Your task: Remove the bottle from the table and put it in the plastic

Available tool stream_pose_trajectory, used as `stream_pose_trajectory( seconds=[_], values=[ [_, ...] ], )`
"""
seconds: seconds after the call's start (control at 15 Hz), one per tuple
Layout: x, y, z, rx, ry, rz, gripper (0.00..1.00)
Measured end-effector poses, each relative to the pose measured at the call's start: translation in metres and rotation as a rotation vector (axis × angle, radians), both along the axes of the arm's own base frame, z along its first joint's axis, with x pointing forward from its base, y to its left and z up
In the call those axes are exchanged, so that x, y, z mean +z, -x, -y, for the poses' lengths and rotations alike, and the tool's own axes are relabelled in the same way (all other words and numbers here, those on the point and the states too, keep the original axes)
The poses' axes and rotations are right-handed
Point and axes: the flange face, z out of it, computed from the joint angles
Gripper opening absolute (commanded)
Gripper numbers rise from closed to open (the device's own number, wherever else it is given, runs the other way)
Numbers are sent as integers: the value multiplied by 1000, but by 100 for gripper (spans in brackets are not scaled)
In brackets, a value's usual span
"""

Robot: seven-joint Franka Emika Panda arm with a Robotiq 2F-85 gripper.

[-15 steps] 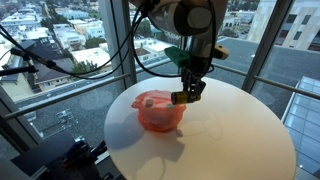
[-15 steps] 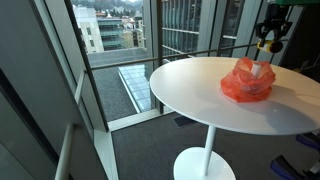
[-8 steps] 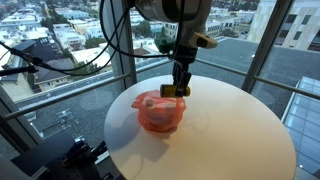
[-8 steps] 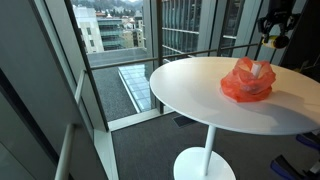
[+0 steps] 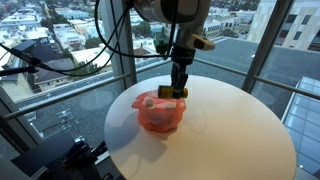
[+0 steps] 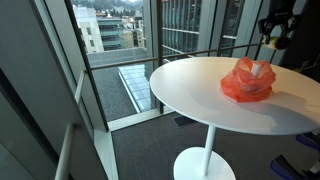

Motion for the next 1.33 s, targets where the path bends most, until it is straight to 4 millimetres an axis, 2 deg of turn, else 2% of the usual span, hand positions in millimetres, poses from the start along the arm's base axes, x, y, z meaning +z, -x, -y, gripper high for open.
stream_pose_trajectory(
  seconds=[0.27, 0.8, 1.33],
  values=[
    [-9, -4, -13, 30, 5, -7, 29],
    [-41, -16, -66, 140, 16, -18, 29],
    [-89, -13, -75, 115, 24, -57, 29]
  ],
)
